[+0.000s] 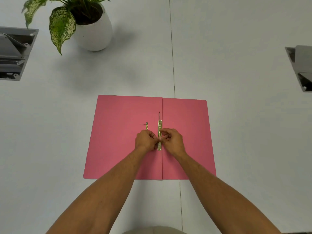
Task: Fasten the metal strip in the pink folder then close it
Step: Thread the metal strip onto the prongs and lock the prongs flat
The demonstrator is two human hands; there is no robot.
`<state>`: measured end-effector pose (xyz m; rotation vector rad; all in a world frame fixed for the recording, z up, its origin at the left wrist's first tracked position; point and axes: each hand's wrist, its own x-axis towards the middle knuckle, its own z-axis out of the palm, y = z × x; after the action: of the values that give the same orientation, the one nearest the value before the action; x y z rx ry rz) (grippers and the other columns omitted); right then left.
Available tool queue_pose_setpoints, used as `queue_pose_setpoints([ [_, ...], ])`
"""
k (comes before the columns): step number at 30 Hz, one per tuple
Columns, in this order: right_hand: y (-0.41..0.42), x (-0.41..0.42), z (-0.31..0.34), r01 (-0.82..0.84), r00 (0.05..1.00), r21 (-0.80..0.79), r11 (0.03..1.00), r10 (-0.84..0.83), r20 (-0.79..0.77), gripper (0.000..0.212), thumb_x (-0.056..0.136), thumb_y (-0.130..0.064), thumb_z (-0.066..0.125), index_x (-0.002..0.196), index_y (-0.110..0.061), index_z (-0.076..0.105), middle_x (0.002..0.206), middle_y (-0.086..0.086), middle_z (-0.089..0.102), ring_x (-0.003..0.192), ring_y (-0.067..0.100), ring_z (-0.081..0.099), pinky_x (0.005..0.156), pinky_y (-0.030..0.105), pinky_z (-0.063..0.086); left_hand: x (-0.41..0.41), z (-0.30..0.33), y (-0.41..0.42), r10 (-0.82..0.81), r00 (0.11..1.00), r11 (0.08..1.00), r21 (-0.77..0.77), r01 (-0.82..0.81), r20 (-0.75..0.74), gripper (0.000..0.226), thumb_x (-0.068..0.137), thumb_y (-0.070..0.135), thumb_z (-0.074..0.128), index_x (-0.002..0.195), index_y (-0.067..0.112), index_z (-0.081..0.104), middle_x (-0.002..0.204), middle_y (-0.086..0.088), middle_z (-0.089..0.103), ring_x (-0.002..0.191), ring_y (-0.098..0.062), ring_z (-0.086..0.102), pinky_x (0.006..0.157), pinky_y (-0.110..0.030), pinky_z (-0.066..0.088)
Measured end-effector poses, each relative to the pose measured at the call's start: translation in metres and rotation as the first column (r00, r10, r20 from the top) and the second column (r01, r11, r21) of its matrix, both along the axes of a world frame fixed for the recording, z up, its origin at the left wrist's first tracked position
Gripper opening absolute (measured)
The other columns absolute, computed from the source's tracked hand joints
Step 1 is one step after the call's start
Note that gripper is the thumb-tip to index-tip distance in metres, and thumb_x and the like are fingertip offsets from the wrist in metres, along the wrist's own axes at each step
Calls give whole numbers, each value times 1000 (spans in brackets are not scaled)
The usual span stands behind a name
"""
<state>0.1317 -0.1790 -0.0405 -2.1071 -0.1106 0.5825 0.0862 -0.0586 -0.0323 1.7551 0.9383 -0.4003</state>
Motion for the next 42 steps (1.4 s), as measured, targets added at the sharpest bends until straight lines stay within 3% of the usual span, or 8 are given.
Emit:
queue_pose_setpoints([
  [8,-3,-2,4,-140,989,-88,986,143,23,43,68,4,79,106,-12,68,93,8,55,71,12,50,66,12,45,1,7,2,16,1000,996,-86,-17,-12,12,84,3,61,78,-2,70,80,-25,74,66,-34,71,73,-49,62],
  [12,-1,3,5,-193,979,-131,973,199,39,40,68,8,74,102,-13,67,90,6,53,70,14,49,67,22,48,-6,10,2,-7,1000,990,-143,4,-20,16,81,9,71,83,-7,70,82,-26,74,64,-28,68,74,-43,62],
  [16,-1,4,5,-199,979,-142,970,203,13,39,68,8,75,99,-15,66,90,3,52,66,7,46,59,10,42,-20,6,-3,-69,997,992,-112,65,-26,14,78,4,76,80,-8,69,75,-25,73,57,-26,67,64,-37,63],
  [19,-1,5,5,-204,979,-137,969,206,2,38,69,3,78,99,-16,65,91,2,52,66,3,45,56,7,41,-25,3,-6,-3,1000,997,-79,2,-9,10,83,1,68,75,-4,70,71,-23,73,52,-26,66,59,-38,62],
  [23,-3,6,6,-236,972,-127,963,236,-15,38,69,-4,80,102,-15,64,92,2,50,71,10,46,69,22,51,-27,2,-7,99,995,991,-94,-100,-8,15,87,4,65,76,-6,68,70,-21,72,52,-26,67,65,-47,63],
  [26,-4,7,8,-259,966,-121,958,257,-33,42,68,-3,81,104,-14,63,93,3,48,71,11,45,74,30,54,-25,4,-9,61,998,998,2,-61,9,13,83,6,66,71,2,71,71,-18,74,62,-30,71,68,-41,62],
  [32,-2,7,8,-301,953,-159,940,301,-27,45,69,-1,80,107,-16,62,94,3,46,72,11,46,62,14,42,-26,8,-15,-72,997,983,173,68,20,18,78,4,59,67,11,71,74,-10,73,70,-24,64,66,-29,50],
  [42,-3,8,6,-311,950,-165,936,312,-21,44,70,-4,80,107,-16,61,95,4,48,72,12,47,62,15,42,-37,10,-25,-299,952,903,341,262,60,18,82,5,56,82,8,74,83,-15,74,77,-35,67,70,-42,56],
])
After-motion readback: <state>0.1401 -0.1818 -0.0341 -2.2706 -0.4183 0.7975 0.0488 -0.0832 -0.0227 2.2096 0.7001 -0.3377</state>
